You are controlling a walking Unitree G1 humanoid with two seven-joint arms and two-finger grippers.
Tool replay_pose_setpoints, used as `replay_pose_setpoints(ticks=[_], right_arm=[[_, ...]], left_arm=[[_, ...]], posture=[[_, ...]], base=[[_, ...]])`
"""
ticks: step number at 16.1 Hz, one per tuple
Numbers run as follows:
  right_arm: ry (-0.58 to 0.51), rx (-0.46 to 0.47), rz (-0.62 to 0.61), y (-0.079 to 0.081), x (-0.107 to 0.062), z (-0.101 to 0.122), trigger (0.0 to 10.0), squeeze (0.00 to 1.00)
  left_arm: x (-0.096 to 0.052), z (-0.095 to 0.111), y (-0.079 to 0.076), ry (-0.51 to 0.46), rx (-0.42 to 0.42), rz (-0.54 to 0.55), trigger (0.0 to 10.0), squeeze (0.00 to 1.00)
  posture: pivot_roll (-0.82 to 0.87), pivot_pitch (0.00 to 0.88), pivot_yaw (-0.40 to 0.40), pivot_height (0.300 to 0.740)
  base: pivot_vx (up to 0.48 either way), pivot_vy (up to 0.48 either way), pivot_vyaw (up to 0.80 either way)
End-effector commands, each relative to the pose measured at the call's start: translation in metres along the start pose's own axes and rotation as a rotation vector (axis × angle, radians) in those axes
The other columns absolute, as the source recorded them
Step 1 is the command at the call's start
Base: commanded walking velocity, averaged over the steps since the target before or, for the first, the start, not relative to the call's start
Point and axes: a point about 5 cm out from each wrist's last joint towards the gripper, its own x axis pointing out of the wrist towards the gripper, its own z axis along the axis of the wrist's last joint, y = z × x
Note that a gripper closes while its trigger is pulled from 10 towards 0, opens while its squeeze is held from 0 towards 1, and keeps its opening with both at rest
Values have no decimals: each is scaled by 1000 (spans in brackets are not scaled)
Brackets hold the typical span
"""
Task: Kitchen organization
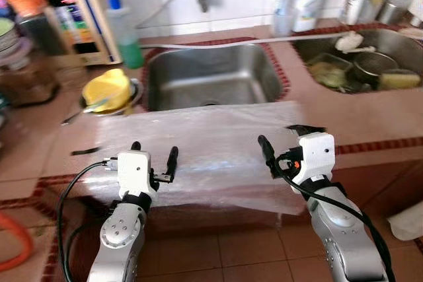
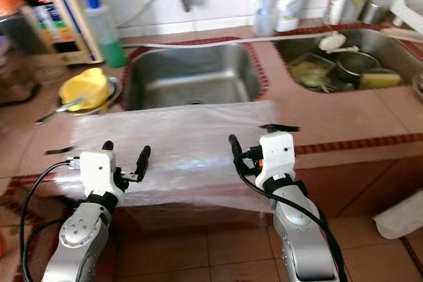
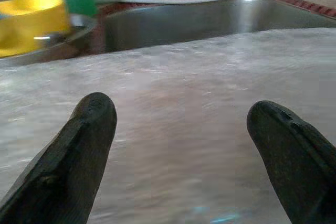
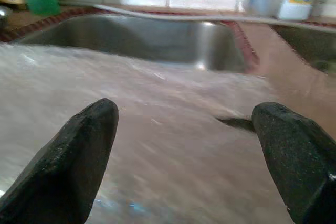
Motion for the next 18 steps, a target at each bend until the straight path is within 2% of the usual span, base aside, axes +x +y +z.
replay_pose_setpoints(ticks=[1, 7, 10, 13, 16, 18], right_arm=[[-10, 2, 8, 2, -1, 3, 10000, 0], [-46, -35, 22, 2, 3, 11, 10000, 0], [-92, -33, 6, -1, 11, 25, 10000, 0], [-128, -28, 24, 2, 15, 34, 10000, 0], [-135, -24, 32, 6, 16, 36, 10000, 0], [-138, -21, 39, 7, 16, 37, 10000, 0]], left_arm=[[-2, -3, 4, 23, 15, 2, 10000, 0], [1, -1, 7, 10, 11, 16, 10000, 0], [4, 10, 10, -39, 2, 4, 10000, 0], [8, 25, 9, -96, -27, -8, 10000, 0], [12, 38, 7, -138, -50, -28, 10000, 0], [12, 40, 7, -146, -52, -34, 10000, 0]], posture=[[-238, 114, 90, 740], [-237, 104, 88, 740], [-233, 93, 88, 740], [-227, 90, 87, 740], [-219, 89, 83, 740], [-216, 89, 84, 740]], base=[[0, -289, 0], [0, 0, 0], [0, 0, 0], [0, 0, 0], [0, 0, 0], [0, 0, 0]])
